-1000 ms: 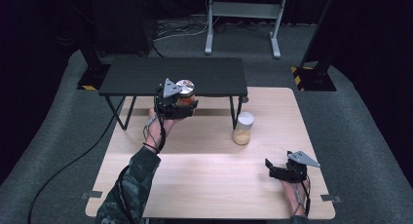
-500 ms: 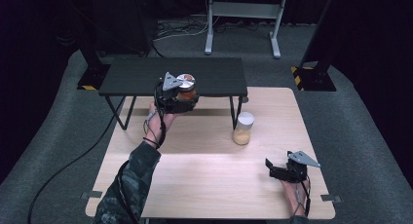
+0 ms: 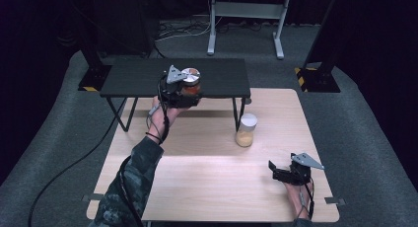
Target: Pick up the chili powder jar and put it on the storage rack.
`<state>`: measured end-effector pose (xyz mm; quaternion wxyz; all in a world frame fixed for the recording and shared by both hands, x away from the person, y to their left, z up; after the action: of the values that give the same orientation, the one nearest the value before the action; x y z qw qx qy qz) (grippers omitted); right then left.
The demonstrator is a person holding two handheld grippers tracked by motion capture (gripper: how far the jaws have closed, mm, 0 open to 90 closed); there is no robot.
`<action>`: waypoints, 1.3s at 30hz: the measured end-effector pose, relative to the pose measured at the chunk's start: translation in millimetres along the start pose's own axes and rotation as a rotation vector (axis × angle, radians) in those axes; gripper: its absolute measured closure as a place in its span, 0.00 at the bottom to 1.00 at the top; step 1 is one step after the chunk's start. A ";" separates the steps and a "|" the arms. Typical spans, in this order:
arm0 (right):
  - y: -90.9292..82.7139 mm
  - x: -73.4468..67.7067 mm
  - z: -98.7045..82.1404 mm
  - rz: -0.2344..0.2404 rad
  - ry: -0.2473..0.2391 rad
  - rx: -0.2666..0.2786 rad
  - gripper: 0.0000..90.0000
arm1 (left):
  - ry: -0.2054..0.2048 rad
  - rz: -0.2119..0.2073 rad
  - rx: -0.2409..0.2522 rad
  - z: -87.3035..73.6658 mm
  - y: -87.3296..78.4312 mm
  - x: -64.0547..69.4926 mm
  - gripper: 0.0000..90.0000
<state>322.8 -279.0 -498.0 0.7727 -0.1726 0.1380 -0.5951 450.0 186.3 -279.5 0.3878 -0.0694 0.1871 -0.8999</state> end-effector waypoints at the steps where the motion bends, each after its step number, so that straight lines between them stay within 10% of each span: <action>1: 0.0 0.1 0.0 0.001 0.000 0.000 0.00 | -0.001 0.001 0.001 1.0 0.7 -0.5 0.35; 39: 0.1 0.7 -0.2 0.003 0.003 0.002 0.00 | -0.066 0.052 -0.054 20.9 35.3 -33.2 0.35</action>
<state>323.0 -279.7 -498.3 0.7736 -0.1705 0.1390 -0.5943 502.2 182.2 -273.3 0.4150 -0.1043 0.2001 -0.8814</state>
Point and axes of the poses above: each handheld gripper's, and its own axes: y roughly forward along the jaws, z roughly out of its top, x roughly to its right, the point moved 8 cm from there along y, roughly forward along the jaws, and after that the axes turned 6 degrees about -z, right-handed, at the moved point
